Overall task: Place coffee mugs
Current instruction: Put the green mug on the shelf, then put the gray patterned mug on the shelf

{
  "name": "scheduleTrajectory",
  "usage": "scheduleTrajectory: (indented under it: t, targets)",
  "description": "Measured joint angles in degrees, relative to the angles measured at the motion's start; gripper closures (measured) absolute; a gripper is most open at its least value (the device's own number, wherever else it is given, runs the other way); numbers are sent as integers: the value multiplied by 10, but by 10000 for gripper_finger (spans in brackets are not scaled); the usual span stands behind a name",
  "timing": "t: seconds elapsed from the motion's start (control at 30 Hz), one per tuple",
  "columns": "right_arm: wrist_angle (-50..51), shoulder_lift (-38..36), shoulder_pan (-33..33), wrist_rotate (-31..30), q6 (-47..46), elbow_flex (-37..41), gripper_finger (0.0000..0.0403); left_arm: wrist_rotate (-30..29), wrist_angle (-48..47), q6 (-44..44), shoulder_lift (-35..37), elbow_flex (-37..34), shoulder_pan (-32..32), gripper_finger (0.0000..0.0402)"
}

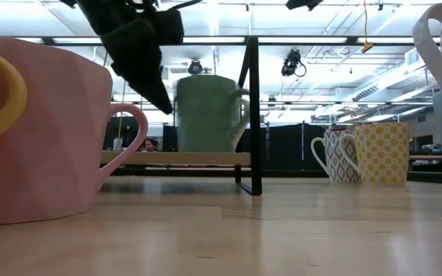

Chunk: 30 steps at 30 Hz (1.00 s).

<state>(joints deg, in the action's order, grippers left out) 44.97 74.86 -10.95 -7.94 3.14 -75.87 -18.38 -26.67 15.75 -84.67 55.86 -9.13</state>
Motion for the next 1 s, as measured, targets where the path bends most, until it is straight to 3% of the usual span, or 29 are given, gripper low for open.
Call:
scheduleTrajectory:
  t: [0.1,0.53,1.0]
  targets:
    - [-5,-3,1,0,0,3,270,1,25,-4,-11,0,0,260]
    - [8,-15,42,-20,-11,3,270,21,-29,-3,19,0,-1,260]
    - [160,-70,244,-62,-119,3,270,25,-50,1,89,-1,-1,260]
